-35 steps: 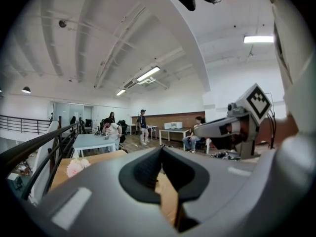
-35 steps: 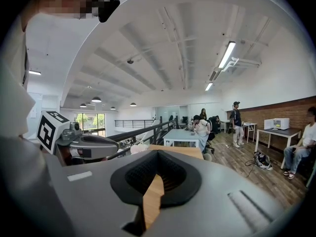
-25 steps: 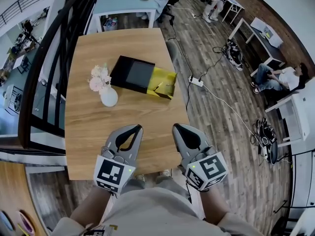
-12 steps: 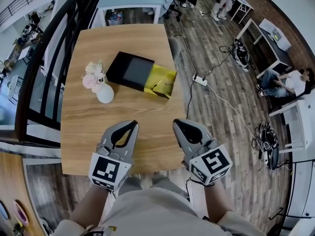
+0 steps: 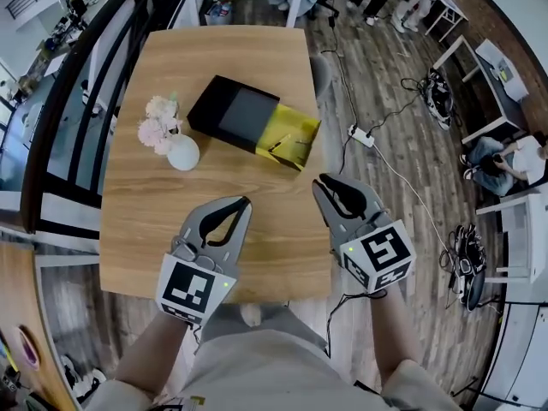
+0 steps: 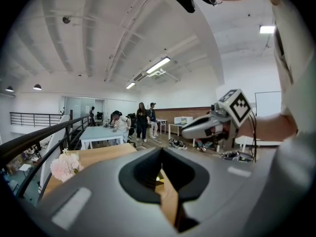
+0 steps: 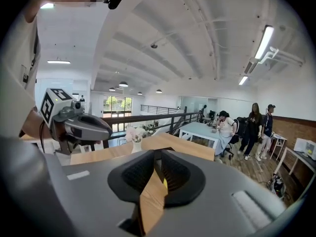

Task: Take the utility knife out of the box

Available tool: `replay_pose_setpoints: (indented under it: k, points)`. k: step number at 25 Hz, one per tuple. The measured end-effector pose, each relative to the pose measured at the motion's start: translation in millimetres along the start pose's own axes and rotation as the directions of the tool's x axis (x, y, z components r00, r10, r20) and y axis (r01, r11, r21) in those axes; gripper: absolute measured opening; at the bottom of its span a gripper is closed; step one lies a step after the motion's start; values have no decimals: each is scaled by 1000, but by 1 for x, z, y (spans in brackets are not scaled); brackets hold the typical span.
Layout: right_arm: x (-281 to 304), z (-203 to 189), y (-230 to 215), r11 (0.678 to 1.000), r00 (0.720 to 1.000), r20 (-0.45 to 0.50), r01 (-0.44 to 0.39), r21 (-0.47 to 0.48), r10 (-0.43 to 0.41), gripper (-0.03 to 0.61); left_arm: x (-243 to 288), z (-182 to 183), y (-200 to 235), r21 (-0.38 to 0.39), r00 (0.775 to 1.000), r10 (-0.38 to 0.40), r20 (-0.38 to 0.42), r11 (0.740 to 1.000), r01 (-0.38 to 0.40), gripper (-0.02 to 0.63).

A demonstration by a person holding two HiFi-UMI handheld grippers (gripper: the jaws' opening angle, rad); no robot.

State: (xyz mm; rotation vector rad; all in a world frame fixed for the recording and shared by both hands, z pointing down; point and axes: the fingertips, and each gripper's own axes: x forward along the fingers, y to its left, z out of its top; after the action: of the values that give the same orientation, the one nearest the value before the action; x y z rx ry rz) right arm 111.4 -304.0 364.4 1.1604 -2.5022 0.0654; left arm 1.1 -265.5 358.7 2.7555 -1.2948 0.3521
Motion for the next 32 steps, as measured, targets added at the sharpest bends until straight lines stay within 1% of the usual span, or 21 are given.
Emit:
replay_pose_setpoints:
  k: [4, 7, 10, 11, 14, 16, 17, 19, 22, 25, 27, 29, 32]
  points:
    - [37, -5, -27, 995, 1000, -16, -6, -100, 4, 52, 23, 1, 14, 1, 1000, 13, 7, 1000, -13, 2]
    - [72, -17, -40, 986, 997, -58, -55, -158, 46, 79, 39, 2, 24, -11, 1000, 21, 23, 1000, -20, 2]
    - [108, -38, -51, 966, 987, -134, -118, -232, 88, 119, 56, -3, 37, -17, 999, 33, 21, 999, -33, 2]
    - [121, -45, -54, 956, 981, -166, -145, -255, 104, 120, 62, -7, 41, -8, 999, 43, 11, 999, -43, 2]
    - [155, -67, -60, 922, 955, -259, -227, -314, 147, 125, 80, -27, 53, 63, 997, 75, -34, 995, -73, 2]
    - [174, -80, -66, 905, 934, -313, -275, -324, 172, 149, 92, -44, 61, 76, 995, 77, -60, 994, -73, 2]
    - [182, -86, -69, 899, 924, -338, -296, -324, 182, 161, 98, -53, 65, 66, 995, 75, -73, 995, -70, 2]
    - [197, -99, -75, 881, 901, -391, -329, -340, 186, 161, 107, -70, 74, 39, 992, 72, -102, 997, -68, 2]
    - [217, -125, -79, 842, 850, -491, -399, -363, 192, 161, 118, -92, 87, -6, 988, 74, -134, 997, -75, 2]
    - [238, -149, -81, 801, 804, -563, -460, -383, 193, 166, 124, -100, 100, -72, 991, 84, -103, 993, -92, 2]
    - [251, -168, -82, 771, 769, -610, -503, -390, 194, 174, 127, -105, 104, -76, 991, 96, -91, 992, -103, 2]
    - [264, -190, -83, 745, 730, -654, -546, -383, 199, 192, 132, -114, 107, -78, 990, 94, -101, 992, -102, 2]
    - [277, -221, -87, 714, 687, -706, -582, -389, 175, 193, 139, -129, 110, -78, 989, 87, -120, 992, -97, 2]
